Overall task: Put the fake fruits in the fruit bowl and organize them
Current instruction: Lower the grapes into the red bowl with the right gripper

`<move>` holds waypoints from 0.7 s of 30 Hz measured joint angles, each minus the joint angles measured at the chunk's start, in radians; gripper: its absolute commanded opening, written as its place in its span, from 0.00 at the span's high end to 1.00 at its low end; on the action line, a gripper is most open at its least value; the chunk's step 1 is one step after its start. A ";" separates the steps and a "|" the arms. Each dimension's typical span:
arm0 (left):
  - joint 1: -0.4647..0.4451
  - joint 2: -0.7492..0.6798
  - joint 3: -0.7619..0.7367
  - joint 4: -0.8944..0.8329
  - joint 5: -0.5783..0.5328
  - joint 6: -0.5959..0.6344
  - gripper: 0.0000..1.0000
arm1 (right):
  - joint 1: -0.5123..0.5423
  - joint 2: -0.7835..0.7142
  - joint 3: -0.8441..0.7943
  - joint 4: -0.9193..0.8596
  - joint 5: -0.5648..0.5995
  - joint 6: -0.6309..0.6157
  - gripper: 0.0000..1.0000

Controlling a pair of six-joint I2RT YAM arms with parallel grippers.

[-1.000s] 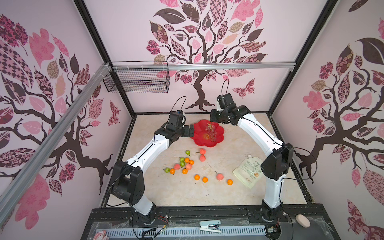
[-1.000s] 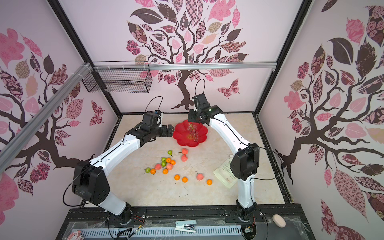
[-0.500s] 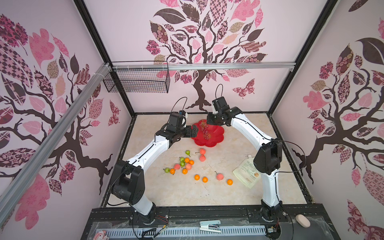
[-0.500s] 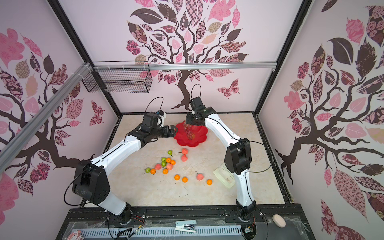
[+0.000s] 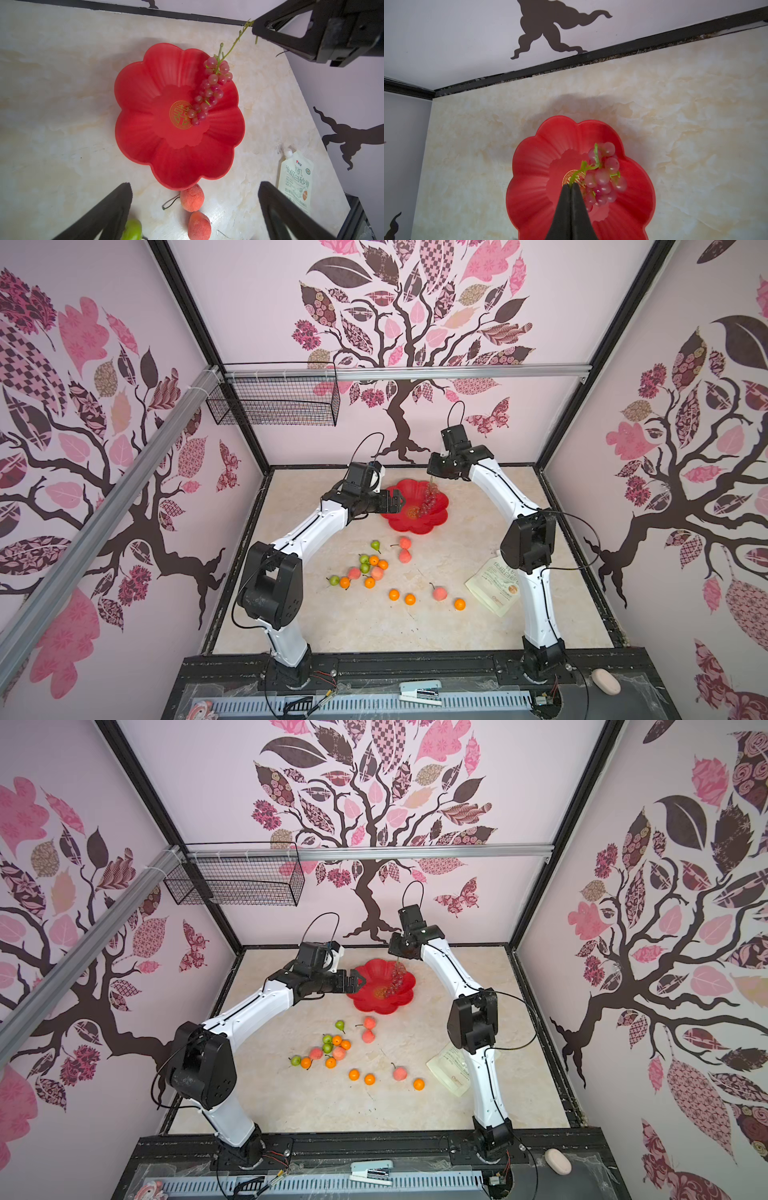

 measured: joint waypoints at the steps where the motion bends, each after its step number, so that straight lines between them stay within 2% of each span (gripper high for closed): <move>1: 0.000 0.004 0.005 -0.001 0.005 0.001 0.02 | -0.005 0.014 0.023 -0.004 -0.004 0.001 1.00; 14: -0.002 0.012 0.005 -0.003 0.058 0.008 0.01 | -0.011 0.056 0.071 -0.011 -0.029 0.000 1.00; 21: -0.002 0.016 0.005 -0.002 0.072 0.012 0.01 | -0.011 0.056 0.071 -0.014 -0.024 0.002 0.84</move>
